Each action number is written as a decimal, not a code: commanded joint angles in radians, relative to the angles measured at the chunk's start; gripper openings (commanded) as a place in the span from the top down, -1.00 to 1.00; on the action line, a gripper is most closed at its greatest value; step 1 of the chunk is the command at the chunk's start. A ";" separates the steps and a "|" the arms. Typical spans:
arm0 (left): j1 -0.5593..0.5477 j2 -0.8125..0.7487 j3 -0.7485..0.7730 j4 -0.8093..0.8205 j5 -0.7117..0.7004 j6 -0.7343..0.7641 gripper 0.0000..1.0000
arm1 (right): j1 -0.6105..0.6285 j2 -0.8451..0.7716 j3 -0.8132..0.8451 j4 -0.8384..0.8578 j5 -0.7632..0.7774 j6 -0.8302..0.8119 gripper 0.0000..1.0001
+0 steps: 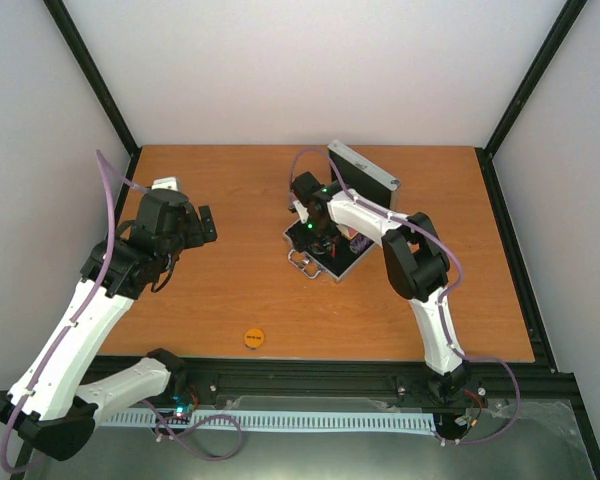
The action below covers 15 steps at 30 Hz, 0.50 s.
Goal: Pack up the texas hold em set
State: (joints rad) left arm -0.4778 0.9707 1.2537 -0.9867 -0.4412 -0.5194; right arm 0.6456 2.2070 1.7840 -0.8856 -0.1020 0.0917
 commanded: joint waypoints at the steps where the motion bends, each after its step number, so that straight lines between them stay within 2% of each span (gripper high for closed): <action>1: 0.005 -0.015 0.014 0.009 -0.004 0.010 -1.00 | -0.006 -0.041 -0.010 -0.036 0.020 0.008 -0.58; 5: 0.004 -0.021 0.012 0.008 -0.003 0.010 -1.00 | -0.006 -0.056 -0.007 -0.030 0.018 0.010 -0.59; 9: 0.004 -0.020 0.010 0.010 -0.001 0.011 -1.00 | -0.006 -0.052 0.049 -0.037 0.027 -0.005 -0.75; 15: 0.004 -0.019 0.005 0.017 0.001 0.010 -1.00 | 0.003 -0.062 0.135 -0.057 0.059 -0.026 -0.85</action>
State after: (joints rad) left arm -0.4778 0.9600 1.2537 -0.9867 -0.4404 -0.5190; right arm 0.6456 2.1975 1.8565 -0.9253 -0.0799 0.0860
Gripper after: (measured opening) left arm 0.998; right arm 0.921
